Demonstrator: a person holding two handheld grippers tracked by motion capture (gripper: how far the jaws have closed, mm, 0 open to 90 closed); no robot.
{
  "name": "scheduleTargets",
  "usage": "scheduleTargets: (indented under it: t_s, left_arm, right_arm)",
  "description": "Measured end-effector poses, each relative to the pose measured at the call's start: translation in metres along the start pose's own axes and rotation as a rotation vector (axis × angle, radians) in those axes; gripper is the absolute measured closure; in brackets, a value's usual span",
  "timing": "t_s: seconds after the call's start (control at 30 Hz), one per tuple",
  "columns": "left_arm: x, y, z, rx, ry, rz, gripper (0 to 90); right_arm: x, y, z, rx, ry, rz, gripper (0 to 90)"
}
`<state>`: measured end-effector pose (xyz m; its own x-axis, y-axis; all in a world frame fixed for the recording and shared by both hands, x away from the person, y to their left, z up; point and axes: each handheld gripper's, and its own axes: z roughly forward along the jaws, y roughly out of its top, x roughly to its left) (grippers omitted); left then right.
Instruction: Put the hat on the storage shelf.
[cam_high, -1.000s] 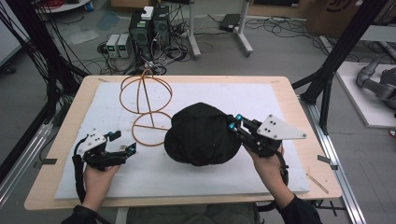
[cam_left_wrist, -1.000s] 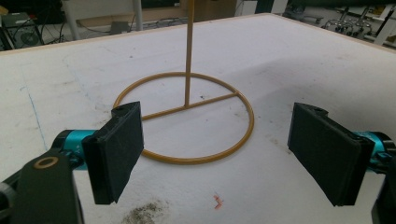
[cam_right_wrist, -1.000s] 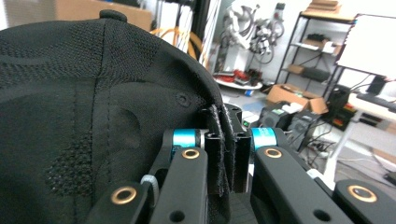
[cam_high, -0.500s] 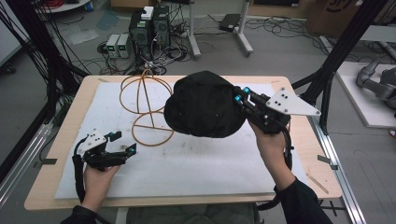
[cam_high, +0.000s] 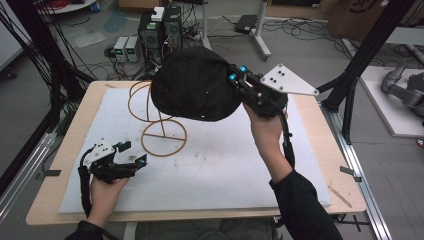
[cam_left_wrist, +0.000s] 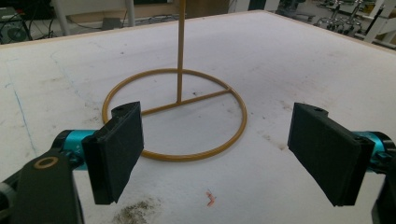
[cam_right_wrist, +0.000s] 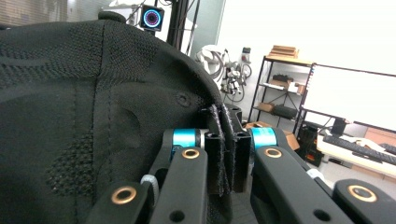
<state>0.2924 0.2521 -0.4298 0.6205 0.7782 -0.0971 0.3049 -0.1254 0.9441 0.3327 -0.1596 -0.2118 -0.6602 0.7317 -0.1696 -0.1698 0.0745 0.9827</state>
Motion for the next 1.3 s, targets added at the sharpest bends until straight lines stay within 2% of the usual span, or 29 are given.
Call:
scheduleTargets:
  t_s: [0.07, 0.1, 0.2, 0.23, 0.4, 0.63, 0.77, 1.0, 1.1, 1.17, 1.3]
  left_arm:
    - [0.0, 0.0, 0.0, 0.0, 0.0, -0.002, 18.4]
    - [0.0, 0.0, 0.0, -0.001, 0.0, -0.002, 18.4]
    - [0.0, 0.0, -0.001, -0.003, -0.002, -0.003, 18.4]
    - [0.0, 0.0, -0.001, -0.003, -0.002, -0.002, 18.4]
    - [0.0, 0.0, 0.0, -0.001, -0.004, 0.0, 18.4]
    - [-0.001, 0.0, -0.001, -0.009, -0.009, -0.001, 18.4]
    - [0.0, 0.0, -0.002, -0.012, -0.007, -0.003, 18.4]
    - [0.001, 0.0, -0.004, -0.018, -0.009, -0.006, 18.4]
    - [0.0, 0.0, -0.004, -0.018, -0.009, -0.007, 18.4]
    - [0.001, 0.0, -0.004, -0.017, -0.009, -0.004, 18.4]
    - [0.001, 0.0, -0.004, -0.019, -0.005, -0.005, 18.4]
  right_arm:
    - [0.004, 0.003, 0.014, -0.004, -0.001, 0.002, 88.7]
    - [0.004, 0.003, 0.014, -0.004, -0.001, 0.002, 88.7]
    - [0.009, 0.004, 0.028, -0.004, 0.001, 0.012, 88.7]
    - [0.013, 0.004, 0.038, 0.005, 0.007, 0.015, 88.7]
    - [0.021, 0.004, 0.055, 0.013, 0.013, 0.028, 88.7]
    - [0.031, -0.008, 0.084, 0.042, 0.023, 0.061, 88.6]
    - [0.038, -0.019, 0.096, 0.055, 0.022, 0.064, 88.7]
    - [0.051, -0.041, 0.108, 0.071, -0.002, 0.062, 88.5]
    - [0.054, -0.053, 0.111, 0.097, -0.006, 0.073, 88.3]
    - [0.056, -0.06, 0.113, 0.114, -0.001, 0.078, 87.9]
    - [0.06, -0.073, 0.111, 0.138, 0.021, 0.048, 82.9]
